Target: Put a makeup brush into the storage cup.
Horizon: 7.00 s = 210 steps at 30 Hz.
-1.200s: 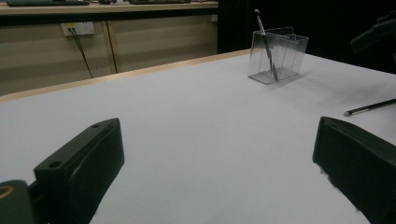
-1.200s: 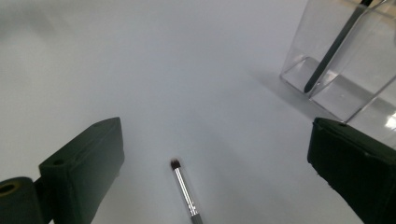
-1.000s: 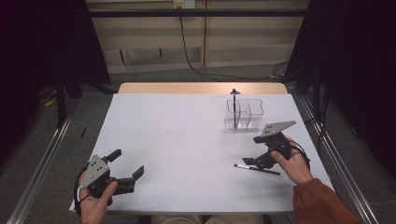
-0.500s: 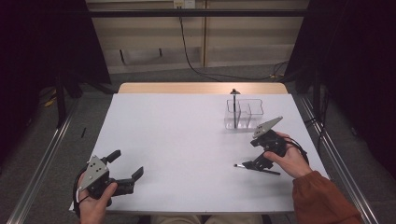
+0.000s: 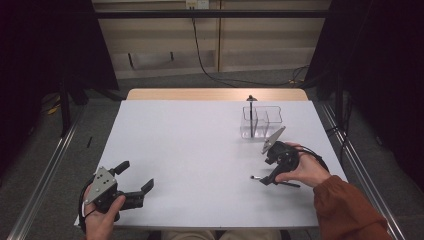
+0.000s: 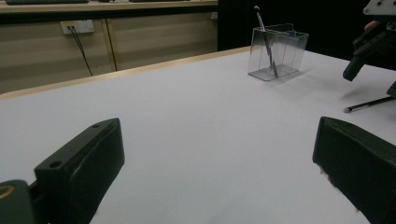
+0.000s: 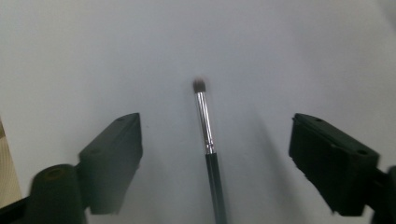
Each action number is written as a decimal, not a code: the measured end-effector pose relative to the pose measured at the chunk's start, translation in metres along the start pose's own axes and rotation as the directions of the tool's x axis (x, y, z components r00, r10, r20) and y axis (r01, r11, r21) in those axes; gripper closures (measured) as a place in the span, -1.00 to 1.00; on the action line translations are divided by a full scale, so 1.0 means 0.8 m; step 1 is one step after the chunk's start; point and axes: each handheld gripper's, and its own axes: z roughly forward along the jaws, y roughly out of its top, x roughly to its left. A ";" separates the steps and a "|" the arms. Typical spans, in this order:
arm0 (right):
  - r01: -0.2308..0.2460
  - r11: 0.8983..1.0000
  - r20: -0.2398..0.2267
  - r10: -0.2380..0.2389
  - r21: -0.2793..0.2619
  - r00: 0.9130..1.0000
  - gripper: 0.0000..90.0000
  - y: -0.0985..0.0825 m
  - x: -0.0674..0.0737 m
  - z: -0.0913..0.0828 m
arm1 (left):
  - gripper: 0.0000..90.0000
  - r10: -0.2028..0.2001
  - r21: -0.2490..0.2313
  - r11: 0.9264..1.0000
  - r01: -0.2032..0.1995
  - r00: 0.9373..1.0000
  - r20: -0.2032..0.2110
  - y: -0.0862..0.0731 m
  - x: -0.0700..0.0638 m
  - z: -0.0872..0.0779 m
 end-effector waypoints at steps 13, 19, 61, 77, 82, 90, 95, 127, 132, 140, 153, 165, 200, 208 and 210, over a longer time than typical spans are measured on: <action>0.061 0.992 -0.013 -0.060 0.111 0.998 0.21 0.002 0.000 0.012 | -0.95 -0.004 0.005 1.000 0.004 1.000 0.000 -0.001 0.000 0.002; 0.080 0.984 -0.037 -0.075 0.161 0.996 0.38 0.001 -0.001 0.019 | -0.95 -0.002 0.007 1.000 0.002 1.000 0.000 -0.001 0.000 0.002; 0.094 0.973 0.007 -0.098 0.212 0.995 0.87 0.007 0.000 0.026 | -0.95 -0.003 0.007 1.000 0.003 1.000 -0.003 -0.002 0.001 0.001; 0.050 0.987 0.016 -0.053 0.154 0.998 0.88 0.004 0.001 0.012 | -0.95 -0.004 0.007 1.000 0.004 1.000 -0.003 -0.002 0.001 0.001; 0.045 0.992 0.026 -0.048 0.120 0.998 0.88 0.001 0.000 0.006 | -0.95 -0.003 0.007 1.000 0.003 1.000 -0.004 -0.002 0.001 0.001; 0.014 0.998 0.041 -0.016 0.061 0.999 0.88 -0.004 0.000 -0.009 | -0.95 -0.002 0.006 1.000 0.002 1.000 -0.003 -0.002 0.001 0.001; 0.005 1.000 0.055 -0.006 0.013 0.998 0.88 -0.006 0.000 -0.020 | -0.95 -0.003 0.006 1.000 0.003 1.000 -0.003 -0.002 0.001 0.001; -0.088 0.925 0.109 0.137 -0.370 0.985 0.88 -0.025 0.002 -0.044 | -0.95 -0.007 0.006 1.000 0.007 1.000 -0.004 -0.002 0.001 0.001; -0.086 0.903 0.108 0.144 -0.421 0.984 0.88 -0.026 0.003 -0.043 | -0.95 -0.005 0.005 1.000 0.005 1.000 -0.003 -0.002 0.001 0.000; -0.080 0.854 0.104 0.155 -0.513 0.982 0.88 -0.028 0.007 -0.044 | -0.95 0.002 0.006 1.000 -0.002 1.000 -0.005 -0.002 0.002 -0.001; -0.097 0.763 0.095 0.204 -0.639 0.974 0.88 -0.039 0.006 -0.053 | -0.95 -0.003 0.002 1.000 0.003 1.000 -0.005 -0.002 0.001 -0.001; -0.072 0.681 0.102 0.212 -0.728 0.972 0.88 -0.041 0.009 -0.064 | -0.95 -0.004 0.003 1.000 0.004 1.000 -0.003 -0.002 0.001 -0.001; -0.028 0.560 0.115 0.218 -0.828 0.969 0.88 -0.001 -0.004 -0.097 | -0.95 -0.002 0.004 1.000 0.002 1.000 -0.002 -0.002 0.002 0.000; -0.021 0.554 0.119 0.216 -0.832 0.969 0.88 0.011 -0.009 -0.102 | -0.95 -0.002 0.003 1.000 0.002 1.000 -0.002 -0.002 0.002 0.000; -0.021 0.553 0.120 0.218 -0.833 0.969 0.88 0.012 -0.011 -0.102 | -0.95 -0.002 0.004 1.000 0.002 1.000 -0.002 -0.002 0.002 0.000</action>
